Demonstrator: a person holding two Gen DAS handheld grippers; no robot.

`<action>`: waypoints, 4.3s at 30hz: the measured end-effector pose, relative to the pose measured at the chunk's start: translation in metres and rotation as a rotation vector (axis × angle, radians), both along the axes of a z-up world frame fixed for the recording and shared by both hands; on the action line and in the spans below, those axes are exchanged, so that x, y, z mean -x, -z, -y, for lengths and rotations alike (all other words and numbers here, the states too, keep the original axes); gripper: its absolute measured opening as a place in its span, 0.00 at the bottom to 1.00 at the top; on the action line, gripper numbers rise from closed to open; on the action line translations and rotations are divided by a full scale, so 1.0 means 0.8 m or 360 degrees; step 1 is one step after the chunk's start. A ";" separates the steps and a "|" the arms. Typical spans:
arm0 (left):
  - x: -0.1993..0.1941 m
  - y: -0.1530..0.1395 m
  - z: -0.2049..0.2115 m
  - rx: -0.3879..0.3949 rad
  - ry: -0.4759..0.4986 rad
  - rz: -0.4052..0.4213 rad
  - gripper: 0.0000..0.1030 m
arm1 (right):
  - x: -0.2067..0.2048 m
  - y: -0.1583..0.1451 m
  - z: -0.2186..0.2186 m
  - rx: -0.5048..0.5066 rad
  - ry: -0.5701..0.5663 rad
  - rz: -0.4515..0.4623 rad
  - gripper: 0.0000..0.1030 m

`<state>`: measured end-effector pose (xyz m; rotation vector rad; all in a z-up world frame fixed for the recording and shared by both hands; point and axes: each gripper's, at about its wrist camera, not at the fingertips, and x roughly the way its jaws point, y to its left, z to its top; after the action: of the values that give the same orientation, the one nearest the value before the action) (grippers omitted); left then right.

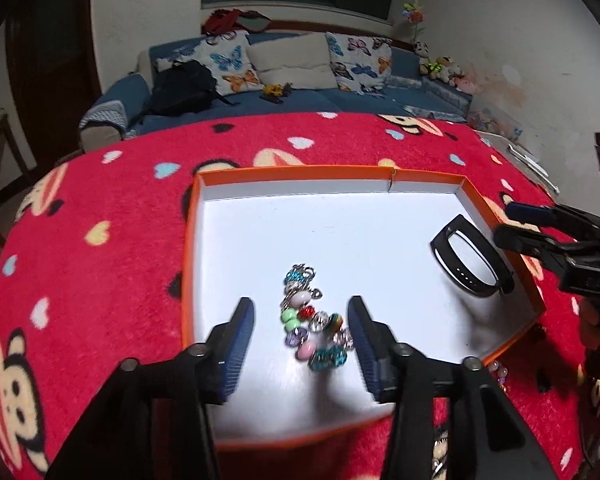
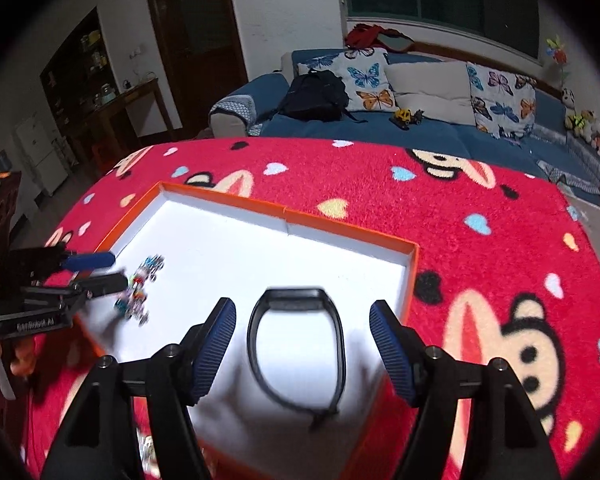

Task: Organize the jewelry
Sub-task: 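Withdraw both tools from the box, moving the left tool back toward the hoop earrings, then place a silver hoop with the left tool while the right tool places the red charm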

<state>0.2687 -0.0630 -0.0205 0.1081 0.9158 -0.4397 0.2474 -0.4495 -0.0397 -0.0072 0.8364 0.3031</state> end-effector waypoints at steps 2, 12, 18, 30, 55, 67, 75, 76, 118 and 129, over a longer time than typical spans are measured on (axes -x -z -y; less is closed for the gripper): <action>0.014 -0.006 -0.005 0.0005 -0.0029 0.0014 0.62 | 0.016 -0.003 0.002 -0.0001 -0.0024 0.0002 0.74; 0.101 -0.029 -0.013 0.0064 0.0018 0.0045 0.63 | 0.098 -0.001 0.010 0.0012 -0.0120 -0.0006 0.74; 0.152 -0.031 -0.010 0.0097 0.0055 0.0045 0.63 | 0.133 0.022 0.029 0.0071 -0.0085 -0.0065 0.73; 0.197 -0.013 -0.004 0.0110 0.0095 0.0001 0.63 | 0.116 0.051 0.040 0.0089 -0.0039 -0.0147 0.49; 0.200 0.038 0.063 -0.0115 0.0355 -0.0028 0.62 | 0.134 0.051 0.021 0.0078 -0.0111 -0.0115 0.15; 0.211 0.038 0.075 -0.0182 0.0372 0.0088 0.50 | 0.143 0.046 0.017 0.0052 -0.0121 -0.0101 0.15; 0.212 0.004 0.051 -0.0036 0.0325 0.0125 0.50 | 0.147 0.024 0.011 -0.0046 -0.0165 -0.0067 0.15; 0.211 -0.001 0.049 -0.0018 0.0319 0.0131 0.50 | 0.145 0.020 0.010 -0.0059 -0.0170 -0.0058 0.15; 0.004 0.034 -0.007 -0.0065 -0.0027 0.0048 0.51 | 0.037 0.039 -0.050 -0.0090 -0.0262 -0.0137 0.16; 0.012 0.028 -0.003 -0.0082 -0.0038 0.0056 0.56 | 0.036 0.037 -0.045 -0.0137 -0.0265 -0.0151 0.23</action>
<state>0.2590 -0.0608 -0.0426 0.1516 0.8935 -0.3911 0.2186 -0.4135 -0.0689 0.0181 0.9183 0.4994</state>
